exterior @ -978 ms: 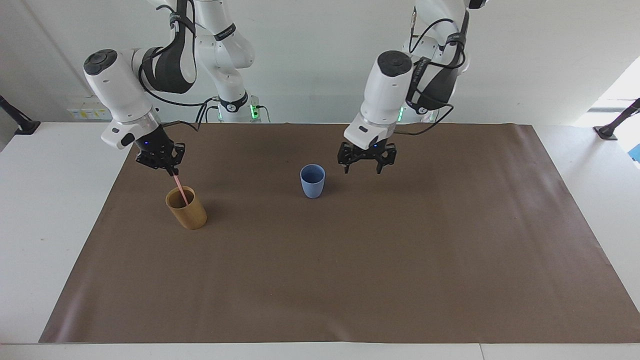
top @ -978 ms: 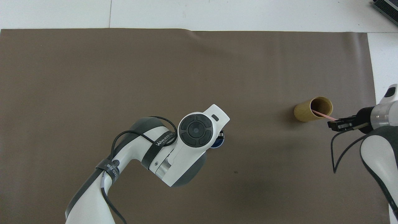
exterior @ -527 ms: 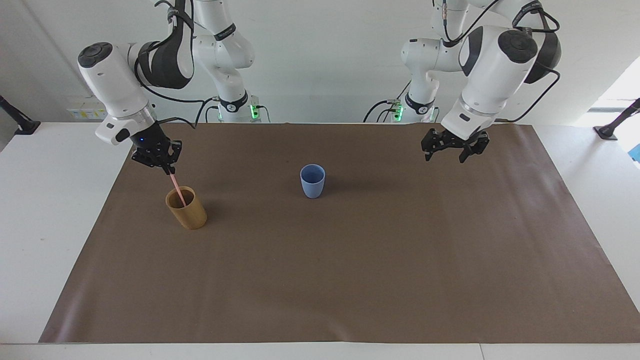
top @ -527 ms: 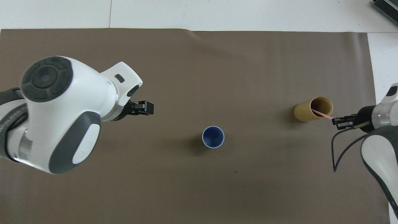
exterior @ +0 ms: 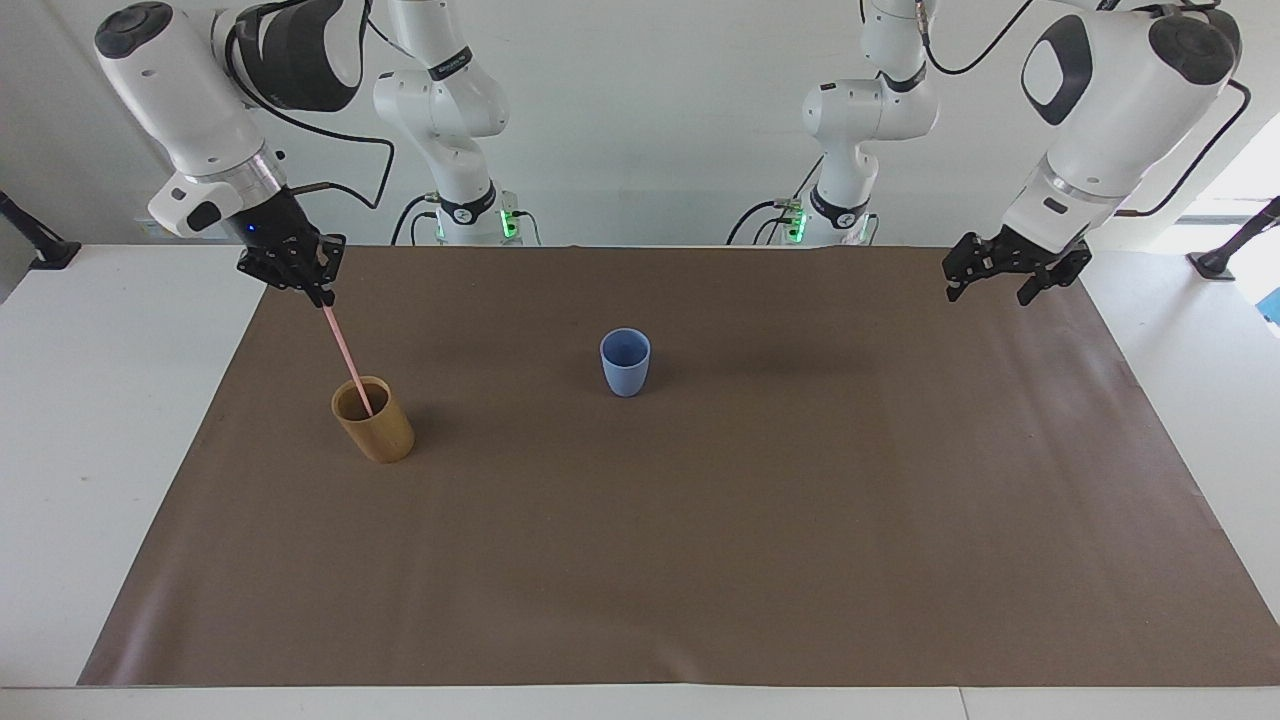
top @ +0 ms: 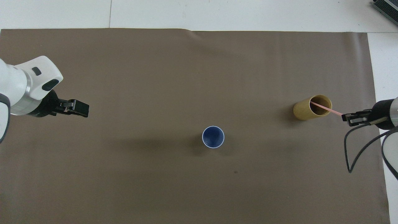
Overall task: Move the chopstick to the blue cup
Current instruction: 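Release the cup with the left gripper while the right gripper pulls the chopstick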
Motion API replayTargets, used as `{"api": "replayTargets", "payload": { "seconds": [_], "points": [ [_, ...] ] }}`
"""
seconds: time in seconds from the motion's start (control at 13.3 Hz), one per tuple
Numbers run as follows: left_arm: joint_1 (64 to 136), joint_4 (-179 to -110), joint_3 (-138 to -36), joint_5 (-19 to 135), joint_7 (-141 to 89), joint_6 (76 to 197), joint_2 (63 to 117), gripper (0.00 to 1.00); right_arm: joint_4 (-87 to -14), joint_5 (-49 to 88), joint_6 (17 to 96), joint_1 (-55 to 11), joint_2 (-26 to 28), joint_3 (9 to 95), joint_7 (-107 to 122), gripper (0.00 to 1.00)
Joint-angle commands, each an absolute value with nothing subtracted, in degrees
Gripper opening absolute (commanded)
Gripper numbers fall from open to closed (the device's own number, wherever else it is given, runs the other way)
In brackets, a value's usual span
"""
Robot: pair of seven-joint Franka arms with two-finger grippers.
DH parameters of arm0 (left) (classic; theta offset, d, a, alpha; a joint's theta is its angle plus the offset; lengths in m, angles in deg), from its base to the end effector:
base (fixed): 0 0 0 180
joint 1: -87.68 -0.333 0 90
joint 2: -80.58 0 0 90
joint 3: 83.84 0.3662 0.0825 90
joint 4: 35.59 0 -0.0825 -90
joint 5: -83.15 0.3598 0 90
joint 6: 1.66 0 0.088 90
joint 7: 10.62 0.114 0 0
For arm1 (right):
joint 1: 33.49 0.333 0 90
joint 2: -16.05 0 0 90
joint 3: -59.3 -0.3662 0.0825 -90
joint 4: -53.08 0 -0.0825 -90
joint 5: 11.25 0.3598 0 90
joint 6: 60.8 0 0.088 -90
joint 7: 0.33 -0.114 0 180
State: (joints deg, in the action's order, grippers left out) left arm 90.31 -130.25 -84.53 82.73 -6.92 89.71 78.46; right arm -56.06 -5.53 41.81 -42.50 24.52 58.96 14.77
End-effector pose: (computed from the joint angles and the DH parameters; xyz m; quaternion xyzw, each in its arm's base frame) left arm 0.5167 -0.0309 0.6527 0.9981 -0.0611 -0.0102 0.0035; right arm 0.4842 -0.0643 0.6113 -0.9976 -0.0459 -0.0265 0.0439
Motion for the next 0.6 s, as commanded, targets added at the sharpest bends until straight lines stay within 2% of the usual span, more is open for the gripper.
{"api": "replayTargets", "payload": {
  "seconds": [0.0, 0.23, 0.53],
  "points": [
    [89.6, -123.7, -85.3, 83.9, -6.2, 84.6, 80.3, 1.00, -51.3, -5.4, 38.8, -42.8, 23.4, 58.4, 10.8, 0.00],
    [89.6, -123.1, -84.9, 83.1, -6.3, 82.6, 79.2, 1.00, -47.3, -5.5, 32.8, -42.5, 23.3, 57.6, 6.0, 0.00],
    [89.6, -123.3, -84.9, 83.1, -6.3, 82.7, 78.0, 1.00, -45.6, -5.5, 30.8, -42.4, 24.0, 53.4, 1.3, 0.00]
  ]
}}
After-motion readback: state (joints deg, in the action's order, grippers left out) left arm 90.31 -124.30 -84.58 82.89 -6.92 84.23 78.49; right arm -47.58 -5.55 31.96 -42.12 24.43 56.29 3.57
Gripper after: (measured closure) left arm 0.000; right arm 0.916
